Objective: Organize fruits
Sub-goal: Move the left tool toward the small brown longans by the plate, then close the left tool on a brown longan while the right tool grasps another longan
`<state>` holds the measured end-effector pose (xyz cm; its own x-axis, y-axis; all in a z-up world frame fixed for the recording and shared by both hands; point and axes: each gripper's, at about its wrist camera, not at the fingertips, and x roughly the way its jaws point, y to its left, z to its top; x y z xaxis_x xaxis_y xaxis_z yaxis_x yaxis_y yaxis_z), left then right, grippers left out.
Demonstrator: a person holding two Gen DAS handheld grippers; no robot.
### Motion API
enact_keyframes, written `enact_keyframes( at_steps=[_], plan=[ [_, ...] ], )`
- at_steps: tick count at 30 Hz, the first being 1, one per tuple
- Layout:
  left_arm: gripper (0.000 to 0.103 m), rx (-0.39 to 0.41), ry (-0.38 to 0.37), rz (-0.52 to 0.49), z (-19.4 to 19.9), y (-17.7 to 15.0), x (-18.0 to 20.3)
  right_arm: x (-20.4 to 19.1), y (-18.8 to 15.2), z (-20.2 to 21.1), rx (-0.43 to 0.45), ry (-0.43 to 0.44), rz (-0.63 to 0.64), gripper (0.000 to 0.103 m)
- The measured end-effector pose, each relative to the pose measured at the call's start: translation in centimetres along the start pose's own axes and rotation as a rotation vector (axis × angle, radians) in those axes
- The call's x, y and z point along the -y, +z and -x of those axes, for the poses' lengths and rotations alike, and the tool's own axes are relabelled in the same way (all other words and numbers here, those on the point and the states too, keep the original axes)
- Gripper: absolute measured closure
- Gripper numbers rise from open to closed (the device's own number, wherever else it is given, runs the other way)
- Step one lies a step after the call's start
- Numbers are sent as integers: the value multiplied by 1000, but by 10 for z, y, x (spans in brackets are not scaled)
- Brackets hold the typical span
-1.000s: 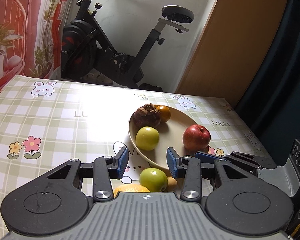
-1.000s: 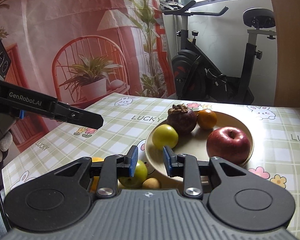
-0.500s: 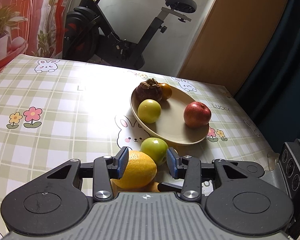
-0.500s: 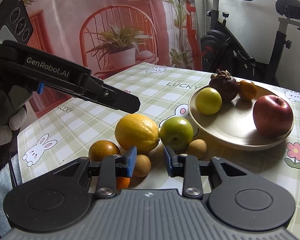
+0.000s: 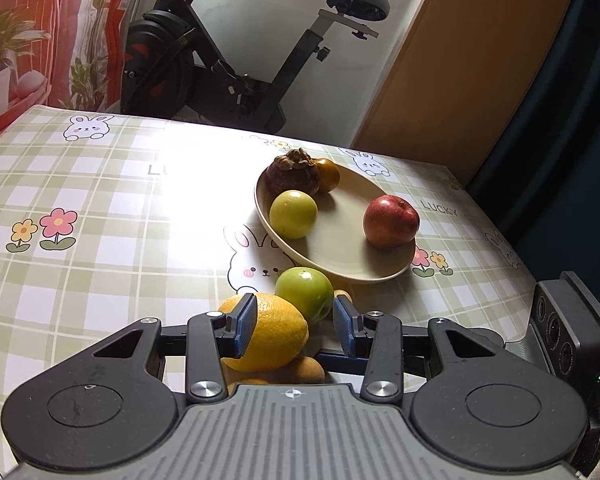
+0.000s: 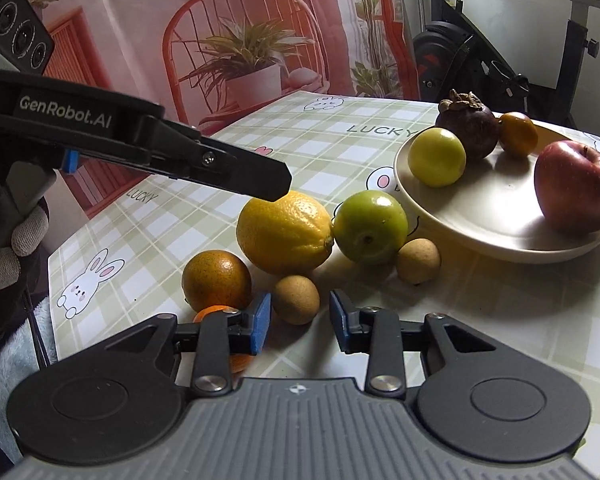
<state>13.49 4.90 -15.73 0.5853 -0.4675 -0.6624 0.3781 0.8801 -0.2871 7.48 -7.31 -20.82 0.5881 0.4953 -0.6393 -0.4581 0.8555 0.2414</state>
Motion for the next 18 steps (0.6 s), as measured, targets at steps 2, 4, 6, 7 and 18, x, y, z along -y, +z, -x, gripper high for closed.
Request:
enact_keyframes(
  at_steps=[2, 4, 6, 7, 18],
  plan=[
    [59, -2, 7, -5, -1, 0, 1, 2, 0, 1, 10, 2, -16, 71],
    [59, -4, 13, -6, -2, 1, 1, 4, 0, 0, 17, 5, -25, 70],
    [59, -5, 20, -6, -4, 2, 3, 3, 1, -1, 21, 4, -23, 69],
    [59, -6, 22, -7, -4, 2, 3, 4, 2, -2, 19, 7, -22, 69],
    [59, -10, 30, -49, -6, 1, 19, 10, 0, 10, 45, -9, 38, 75]
  ],
)
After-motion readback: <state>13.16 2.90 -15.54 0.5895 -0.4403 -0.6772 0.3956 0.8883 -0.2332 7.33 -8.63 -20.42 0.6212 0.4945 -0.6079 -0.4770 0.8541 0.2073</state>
